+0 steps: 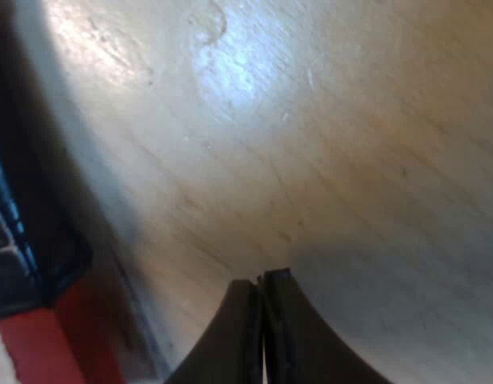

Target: Put the handle in the coffee machine

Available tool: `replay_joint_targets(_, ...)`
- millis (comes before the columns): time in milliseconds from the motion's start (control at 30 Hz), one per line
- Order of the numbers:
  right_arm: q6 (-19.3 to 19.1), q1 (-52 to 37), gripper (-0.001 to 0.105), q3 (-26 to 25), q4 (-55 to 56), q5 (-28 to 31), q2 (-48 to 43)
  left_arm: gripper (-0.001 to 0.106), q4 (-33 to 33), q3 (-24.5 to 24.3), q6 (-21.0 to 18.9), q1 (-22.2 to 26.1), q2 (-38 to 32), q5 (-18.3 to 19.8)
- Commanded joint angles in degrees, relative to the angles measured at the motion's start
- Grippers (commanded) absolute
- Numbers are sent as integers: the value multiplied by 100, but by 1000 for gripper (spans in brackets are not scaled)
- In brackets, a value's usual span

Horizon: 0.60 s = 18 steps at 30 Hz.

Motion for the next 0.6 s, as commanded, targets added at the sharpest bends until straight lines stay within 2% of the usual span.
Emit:
replay_joint_targets(33, -74, 10, 0, -45, -87, -50, 131, 86, -45, -8, -23, -27, 18, 48)
replay_joint_targets(133, -103, 76, 0, -45, -187, -28, 201, 86, -45, -8, -23, -27, 18, 48)
replay_joint_targets(200, -294, 208, 0, -45, -224, -32, 221, 86, -45, -8, -23, -27, 18, 48)
replay_joint_targets(267, -670, 453, 0, -45, -224, -16, 236, 86, -45, -8, -23, -27, 18, 48)
replay_joint_targets(367, -766, 713, 0, -45, -245, 10, 269, 86, -45, -8, -23, -27, 18, 48)
replay_joint_targets(600, -475, 1451, 0, -30, -359, 124, 296, 86, -45, -8, -23, -27, 18, 48)
